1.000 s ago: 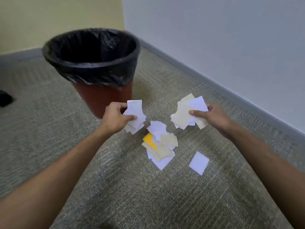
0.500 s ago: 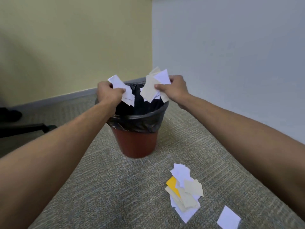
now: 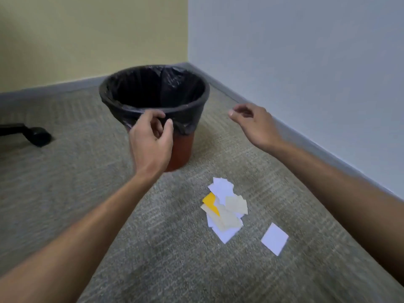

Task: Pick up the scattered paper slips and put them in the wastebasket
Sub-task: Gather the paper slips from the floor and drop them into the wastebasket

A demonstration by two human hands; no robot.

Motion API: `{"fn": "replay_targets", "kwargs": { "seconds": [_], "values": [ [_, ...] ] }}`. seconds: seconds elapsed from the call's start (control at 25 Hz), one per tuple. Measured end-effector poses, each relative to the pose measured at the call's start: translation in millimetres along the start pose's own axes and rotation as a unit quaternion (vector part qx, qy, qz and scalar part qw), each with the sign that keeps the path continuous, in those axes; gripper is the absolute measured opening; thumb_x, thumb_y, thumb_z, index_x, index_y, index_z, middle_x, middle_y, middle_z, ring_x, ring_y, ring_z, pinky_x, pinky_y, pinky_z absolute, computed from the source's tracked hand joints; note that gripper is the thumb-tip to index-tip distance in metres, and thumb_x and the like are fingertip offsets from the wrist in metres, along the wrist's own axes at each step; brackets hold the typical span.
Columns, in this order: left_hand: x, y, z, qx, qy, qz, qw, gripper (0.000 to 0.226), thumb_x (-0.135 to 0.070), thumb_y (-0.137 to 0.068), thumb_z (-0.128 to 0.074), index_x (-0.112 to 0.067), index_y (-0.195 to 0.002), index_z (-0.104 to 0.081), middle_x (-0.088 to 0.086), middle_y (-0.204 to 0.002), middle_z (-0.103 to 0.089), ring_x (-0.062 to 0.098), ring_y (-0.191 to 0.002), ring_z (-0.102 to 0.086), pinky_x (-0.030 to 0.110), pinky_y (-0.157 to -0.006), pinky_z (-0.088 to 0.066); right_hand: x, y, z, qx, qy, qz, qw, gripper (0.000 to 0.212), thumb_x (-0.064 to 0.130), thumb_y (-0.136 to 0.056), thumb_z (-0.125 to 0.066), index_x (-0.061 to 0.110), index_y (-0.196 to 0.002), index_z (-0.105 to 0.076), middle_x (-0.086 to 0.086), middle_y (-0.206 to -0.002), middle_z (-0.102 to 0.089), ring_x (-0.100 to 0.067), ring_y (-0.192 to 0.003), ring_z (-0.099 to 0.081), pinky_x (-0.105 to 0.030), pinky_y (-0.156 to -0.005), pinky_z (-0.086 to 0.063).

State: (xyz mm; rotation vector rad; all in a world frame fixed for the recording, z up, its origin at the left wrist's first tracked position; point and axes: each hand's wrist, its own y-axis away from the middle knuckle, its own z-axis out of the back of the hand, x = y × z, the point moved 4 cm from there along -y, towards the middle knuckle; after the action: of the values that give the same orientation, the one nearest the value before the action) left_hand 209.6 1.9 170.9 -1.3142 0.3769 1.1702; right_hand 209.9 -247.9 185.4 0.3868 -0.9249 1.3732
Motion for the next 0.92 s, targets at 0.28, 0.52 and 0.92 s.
{"fn": "replay_targets", "kwargs": {
  "seconds": [0.28,0.52,0.92],
  "values": [
    [57.5,147.9,-39.0,0.180,-0.043,0.134,0.974,0.005,-0.025,-0.079,-0.060,-0.021,-0.080,-0.064,-0.007,-0.059,-0.060,0.015,-0.058,-0.058,0.038,-0.060,-0.051,-138.6,142.3,2.5,0.151,0.256,-0.043,0.954,0.037,0.034,-0.087,-0.064,0.021,-0.121,-0.061,0.000,-0.120,-0.063,-0.019,-0.107,-0.059,-0.038,-0.091,-0.046],
    [79.1,219.4,-49.4,0.307,-0.141,0.144,0.930,0.005,-0.026,-0.081,-0.064,-0.021,-0.080,-0.062,-0.008,-0.068,-0.062,0.015,-0.066,-0.059,0.033,-0.061,-0.048,-207.1,214.6,-3.3,0.296,0.309,-0.154,0.891,0.076,0.047,-0.086,-0.064,0.025,-0.149,-0.028,-0.005,-0.150,-0.034,-0.026,-0.135,-0.037,-0.039,-0.103,-0.037],
    [69.8,236.0,-76.4,0.377,-0.217,0.003,0.900,0.027,-0.036,-0.088,-0.055,-0.018,-0.106,-0.062,-0.001,-0.102,-0.063,0.021,-0.096,-0.057,0.035,-0.079,-0.045,-237.0,225.5,-1.6,0.226,0.141,-0.261,0.928,0.049,0.030,-0.064,-0.087,0.018,-0.102,-0.059,0.001,-0.091,-0.059,-0.018,-0.080,-0.056,-0.028,-0.063,-0.040]
  ]
}}
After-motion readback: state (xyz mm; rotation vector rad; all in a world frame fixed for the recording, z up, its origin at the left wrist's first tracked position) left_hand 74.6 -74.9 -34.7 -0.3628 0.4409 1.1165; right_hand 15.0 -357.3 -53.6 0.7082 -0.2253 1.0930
